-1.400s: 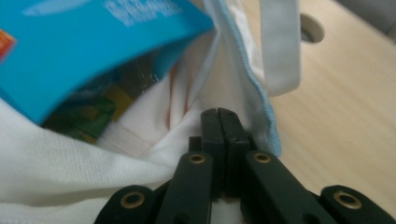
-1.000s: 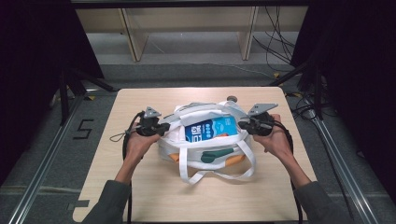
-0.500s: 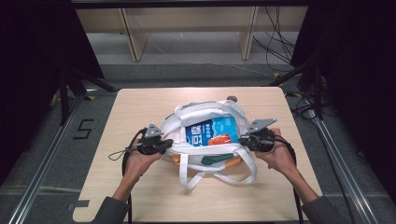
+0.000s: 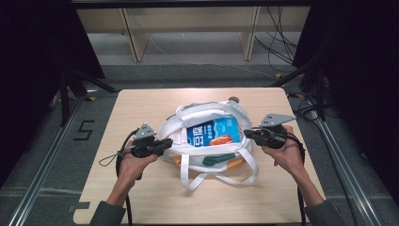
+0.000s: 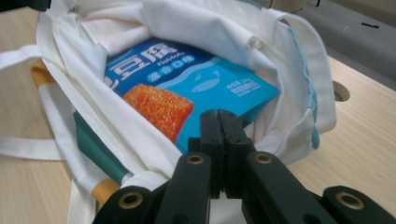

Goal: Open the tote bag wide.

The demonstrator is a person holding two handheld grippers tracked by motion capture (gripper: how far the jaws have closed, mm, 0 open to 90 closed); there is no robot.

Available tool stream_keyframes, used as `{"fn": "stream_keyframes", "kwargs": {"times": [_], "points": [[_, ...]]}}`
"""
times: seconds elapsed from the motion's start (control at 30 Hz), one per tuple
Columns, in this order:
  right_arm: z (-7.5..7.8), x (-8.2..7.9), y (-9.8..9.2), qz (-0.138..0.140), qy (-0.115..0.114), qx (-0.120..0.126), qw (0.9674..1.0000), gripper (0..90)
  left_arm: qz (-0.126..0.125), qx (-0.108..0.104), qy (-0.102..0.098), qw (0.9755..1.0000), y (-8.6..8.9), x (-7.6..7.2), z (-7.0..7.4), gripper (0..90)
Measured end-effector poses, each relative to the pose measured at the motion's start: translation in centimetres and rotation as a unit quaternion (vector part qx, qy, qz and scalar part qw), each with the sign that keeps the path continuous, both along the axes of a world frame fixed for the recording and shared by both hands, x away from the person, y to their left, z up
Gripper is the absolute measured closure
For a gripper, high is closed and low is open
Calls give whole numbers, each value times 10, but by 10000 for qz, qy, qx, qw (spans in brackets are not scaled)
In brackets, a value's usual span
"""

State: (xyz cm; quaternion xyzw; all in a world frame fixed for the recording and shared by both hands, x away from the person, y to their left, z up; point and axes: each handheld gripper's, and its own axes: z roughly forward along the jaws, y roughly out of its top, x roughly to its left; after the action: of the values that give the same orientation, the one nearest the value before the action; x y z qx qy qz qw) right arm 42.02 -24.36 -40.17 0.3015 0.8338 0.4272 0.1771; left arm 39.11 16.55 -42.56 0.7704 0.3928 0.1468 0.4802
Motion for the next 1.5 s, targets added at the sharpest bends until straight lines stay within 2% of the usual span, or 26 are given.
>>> {"fn": "stream_keyframes", "kwargs": {"times": [0.03,0.1,0.23,0.27,0.37,0.4,0.43,0.5,0.63,0.67,0.73,0.77,0.9,0.97,1.03,1.07,1.13,1.2,1.27,1.3,1.33,1.37,1.4,1.43,1.47,1.5], "points": [[-1,1,-2,-9,-97,68,9999,900,5,-37,-13,10000,1,-1,1,824],[0,1,-4,-55,16,123,9999,900,55,-76,-7,10000,2,-3,2,817],[-1,1,-10,-61,-23,163,9998,897,71,-135,53,9999,3,-2,0,800],[-1,0,-11,-75,49,158,9998,896,85,-98,59,9999,4,-2,-1,796],[-3,0,-14,-122,18,181,9998,891,61,-88,58,9999,4,-3,-2,782],[-3,-1,-15,-136,35,195,9997,890,86,-168,69,9998,4,-4,-2,774],[-3,-1,-16,-158,-46,190,9997,888,67,-149,76,9998,5,-5,-2,769],[-3,-4,-17,-197,51,230,9995,885,43,-163,64,9998,6,-6,-1,763],[-4,-3,-20,-167,-106,200,9996,881,-11,-146,71,9999,5,-7,-1,747],[-4,-4,-20,-190,27,206,9996,881,-2,-175,83,9998,4,-7,-2,746],[-4,-4,-21,-191,24,187,9996,881,14,-172,128,9998,4,-8,-3,742],[-5,-6,-20,-223,59,225,9995,880,0,-220,117,9997,3,-9,-3,737],[-5,-7,-21,-230,66,223,9995,873,-105,-182,99,9997,1,-11,0,725],[-5,-7,-22,-232,-21,213,9995,870,-146,-267,112,9995,-1,-12,-1,719],[-5,-9,-22,-249,57,238,9994,862,-167,-250,107,9995,-3,-14,0,709],[-5,-8,-23,-230,-59,220,9995,857,-200,-227,106,9995,-3,-14,1,703],[-4,-10,-24,-249,37,228,9994,842,-266,-229,89,9993,-4,-15,1,683],[-5,-10,-25,-288,-80,266,9992,829,-322,-222,58,9992,-3,-15,0,658],[-4,-11,-27,-272,-67,263,9993,819,-302,-192,78,9993,-3,-16,-1,634],[-3,-13,-28,-310,78,315,9990,813,-302,-216,96,9993,-2,-17,-1,619],[-3,-12,-29,-325,-48,299,9990,805,-230,-252,120,9993,-2,-18,-1,607],[-3,-12,-30,-287,-5,262,9992,797,-228,-260,106,9993,-2,-18,0,598],[-4,-13,-30,-375,-68,317,9988,788,-243,-279,66,9993,-1,-18,0,586],[-5,-12,-32,-345,-155,270,9989,778,-231,-288,68,9993,0,-18,0,578],[-5,-13,-32,-396,-65,288,9988,766,-203,-322,86,9992,0,-19,1,571],[-5,-12,-33,-368,-146,265,9989,748,-169,-350,83,9992,0,-19,1,558]]}}
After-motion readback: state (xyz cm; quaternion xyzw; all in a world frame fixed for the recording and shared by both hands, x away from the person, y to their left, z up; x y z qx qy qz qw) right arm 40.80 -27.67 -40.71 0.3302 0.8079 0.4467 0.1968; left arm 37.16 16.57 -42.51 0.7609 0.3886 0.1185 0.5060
